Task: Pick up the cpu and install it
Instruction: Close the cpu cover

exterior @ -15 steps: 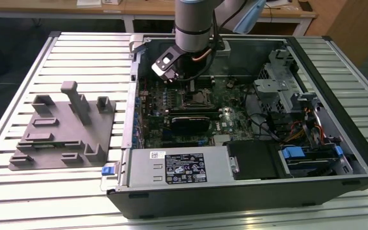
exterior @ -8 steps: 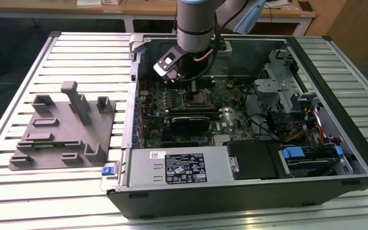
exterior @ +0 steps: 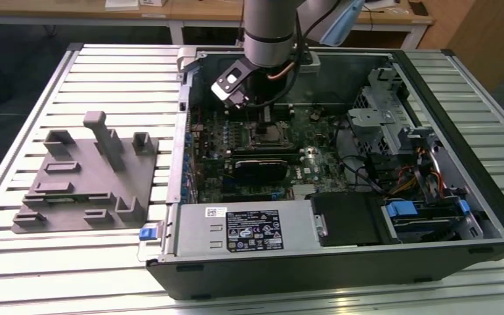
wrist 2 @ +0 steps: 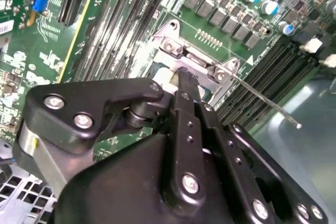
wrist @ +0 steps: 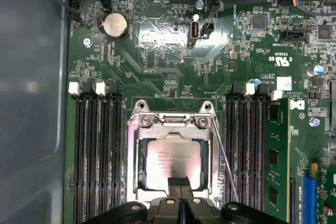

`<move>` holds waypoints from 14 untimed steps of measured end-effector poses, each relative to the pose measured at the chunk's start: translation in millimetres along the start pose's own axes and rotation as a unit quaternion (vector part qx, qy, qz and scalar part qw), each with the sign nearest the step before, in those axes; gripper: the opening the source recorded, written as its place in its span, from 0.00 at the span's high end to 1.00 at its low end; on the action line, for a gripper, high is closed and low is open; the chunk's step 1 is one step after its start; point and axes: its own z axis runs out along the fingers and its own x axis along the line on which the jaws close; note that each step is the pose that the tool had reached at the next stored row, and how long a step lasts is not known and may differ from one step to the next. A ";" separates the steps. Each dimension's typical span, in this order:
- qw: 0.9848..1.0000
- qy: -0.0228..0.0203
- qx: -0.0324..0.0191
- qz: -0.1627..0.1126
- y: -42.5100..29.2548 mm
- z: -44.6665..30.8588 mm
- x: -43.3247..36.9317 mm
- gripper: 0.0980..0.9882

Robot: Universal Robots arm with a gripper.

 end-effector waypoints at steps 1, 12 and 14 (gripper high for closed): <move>1.000 0.000 0.000 0.000 1.9 0.1 0.0 0.99; 1.000 0.000 0.000 0.000 14.0 0.6 0.0 0.99; 1.000 0.000 0.000 0.000 14.6 0.7 0.0 0.99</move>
